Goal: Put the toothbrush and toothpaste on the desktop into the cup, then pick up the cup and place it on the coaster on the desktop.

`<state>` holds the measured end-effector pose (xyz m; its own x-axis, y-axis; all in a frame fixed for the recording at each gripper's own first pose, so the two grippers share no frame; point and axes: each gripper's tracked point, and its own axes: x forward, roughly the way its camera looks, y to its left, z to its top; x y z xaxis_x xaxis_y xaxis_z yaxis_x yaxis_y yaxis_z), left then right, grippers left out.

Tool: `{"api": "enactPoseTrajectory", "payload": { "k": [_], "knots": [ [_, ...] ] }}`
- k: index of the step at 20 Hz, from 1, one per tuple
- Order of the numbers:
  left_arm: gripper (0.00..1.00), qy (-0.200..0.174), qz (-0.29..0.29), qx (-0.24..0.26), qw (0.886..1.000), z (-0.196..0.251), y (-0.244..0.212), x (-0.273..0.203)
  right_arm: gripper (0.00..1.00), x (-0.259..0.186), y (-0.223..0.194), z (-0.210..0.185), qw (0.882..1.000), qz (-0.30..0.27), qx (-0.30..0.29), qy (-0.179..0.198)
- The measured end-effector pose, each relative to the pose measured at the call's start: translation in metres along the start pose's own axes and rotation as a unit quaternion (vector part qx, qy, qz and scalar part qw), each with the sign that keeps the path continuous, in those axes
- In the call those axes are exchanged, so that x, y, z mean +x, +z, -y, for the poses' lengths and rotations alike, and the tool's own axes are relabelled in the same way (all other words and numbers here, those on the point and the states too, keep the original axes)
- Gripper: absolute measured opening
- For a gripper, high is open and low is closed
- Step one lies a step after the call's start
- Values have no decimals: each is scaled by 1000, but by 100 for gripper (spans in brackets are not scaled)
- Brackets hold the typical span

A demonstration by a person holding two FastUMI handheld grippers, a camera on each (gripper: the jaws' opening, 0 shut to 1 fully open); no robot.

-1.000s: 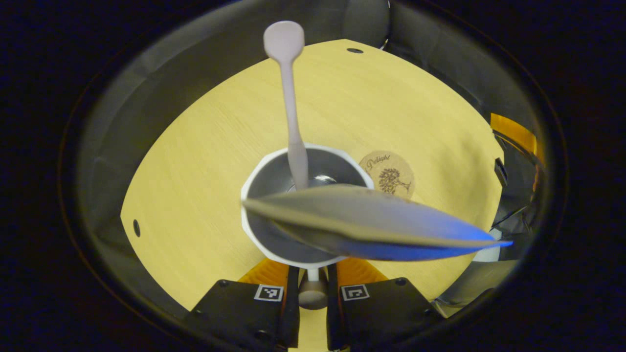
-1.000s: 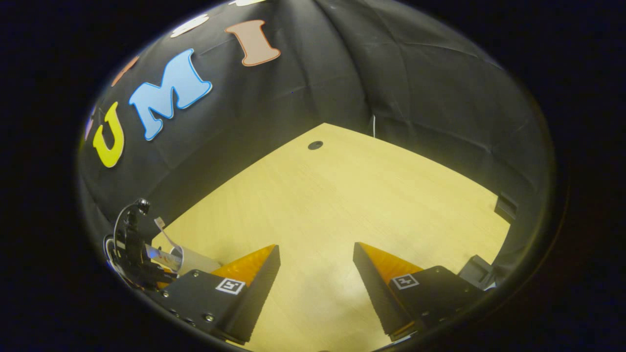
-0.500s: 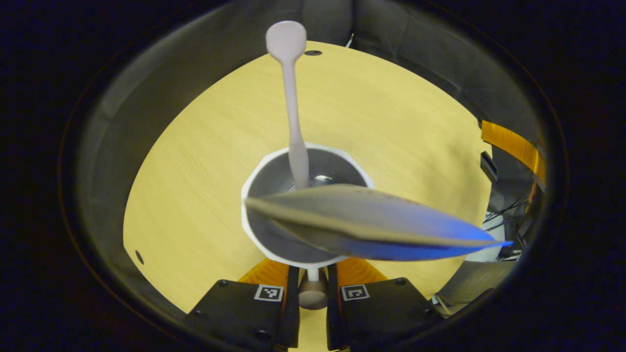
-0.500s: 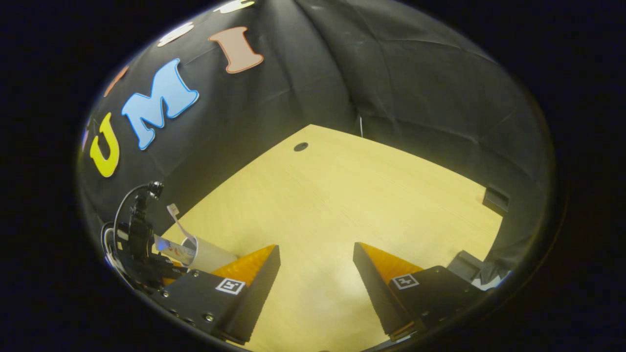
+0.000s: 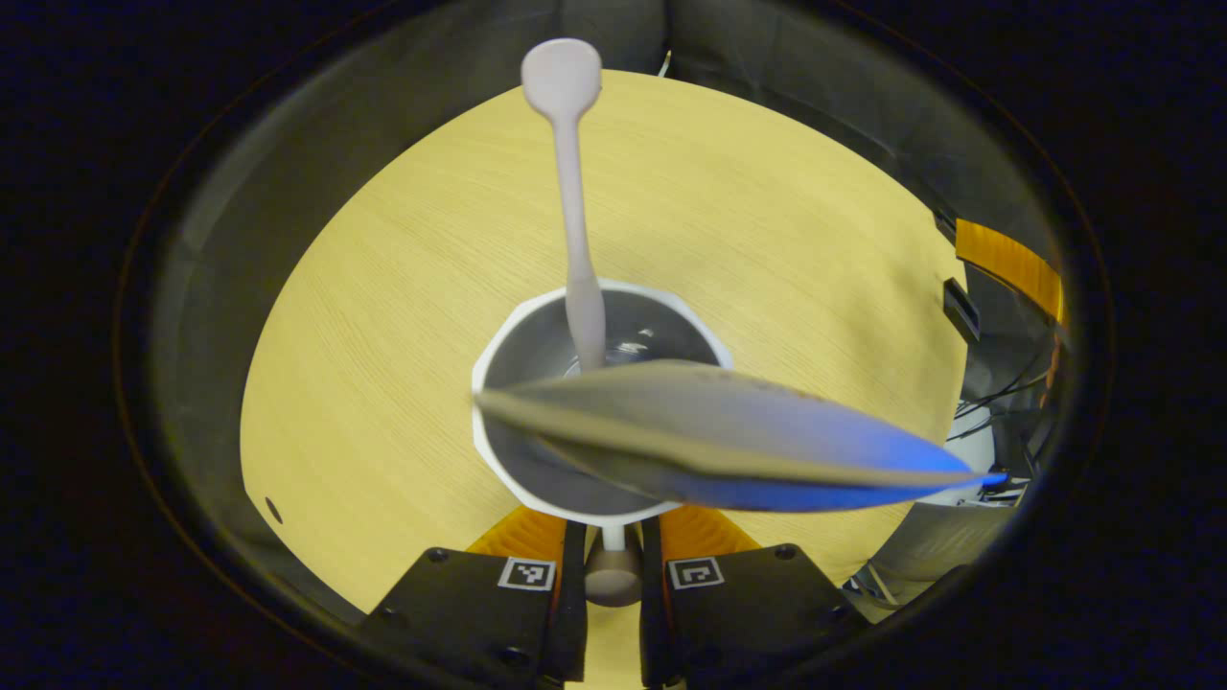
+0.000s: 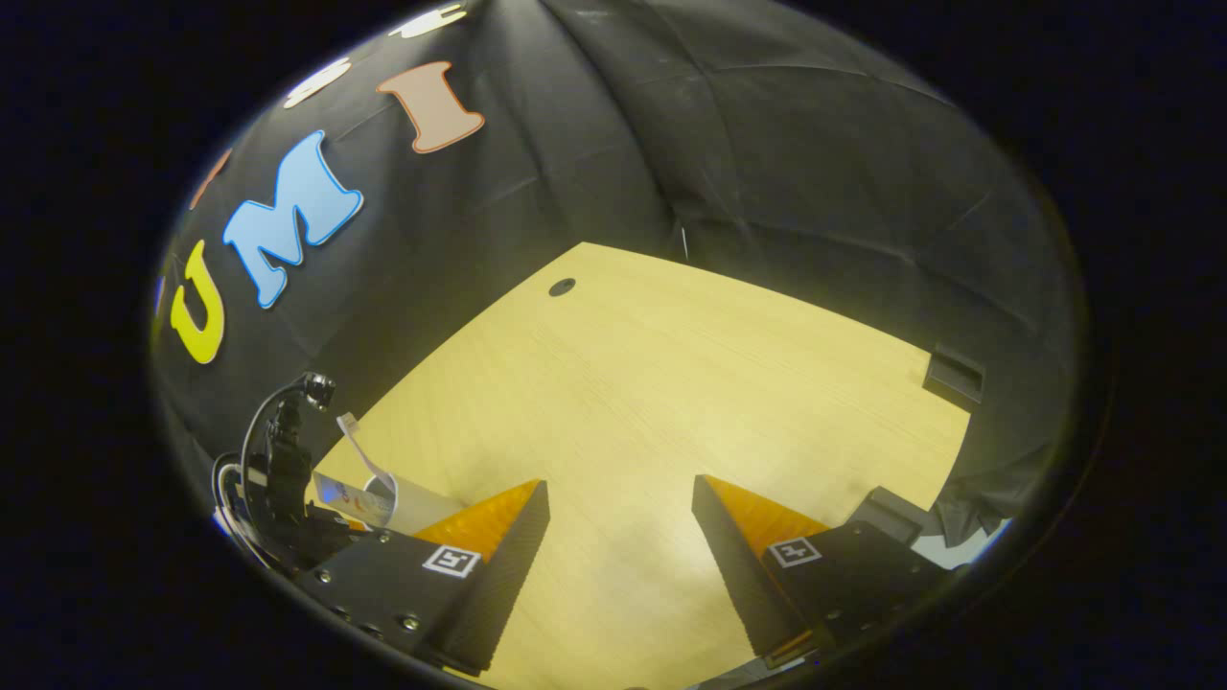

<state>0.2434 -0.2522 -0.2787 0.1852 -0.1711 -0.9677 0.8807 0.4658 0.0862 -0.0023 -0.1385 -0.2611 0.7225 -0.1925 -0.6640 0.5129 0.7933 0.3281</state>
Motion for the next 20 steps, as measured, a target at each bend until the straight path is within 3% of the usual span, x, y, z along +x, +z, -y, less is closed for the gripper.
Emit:
{"api": "enactPoseTrajectory", "payload": {
  "k": [11, 19, 20],
  "knots": [
    [29, 2, -14, -5, 1000, 7, 5, 1, 93, 3, -4, 3, 1000, -8, -2, 3],
    [37, 2, 0, 4, 1000, 10, 2, -1, 93, 2, -4, 7, 1000, -6, 7, 5],
    [48, 5, 1, 4, 1000, 9, 3, -2, 93, 2, -4, 8, 1000, -6, 8, 5]
  ]
}}
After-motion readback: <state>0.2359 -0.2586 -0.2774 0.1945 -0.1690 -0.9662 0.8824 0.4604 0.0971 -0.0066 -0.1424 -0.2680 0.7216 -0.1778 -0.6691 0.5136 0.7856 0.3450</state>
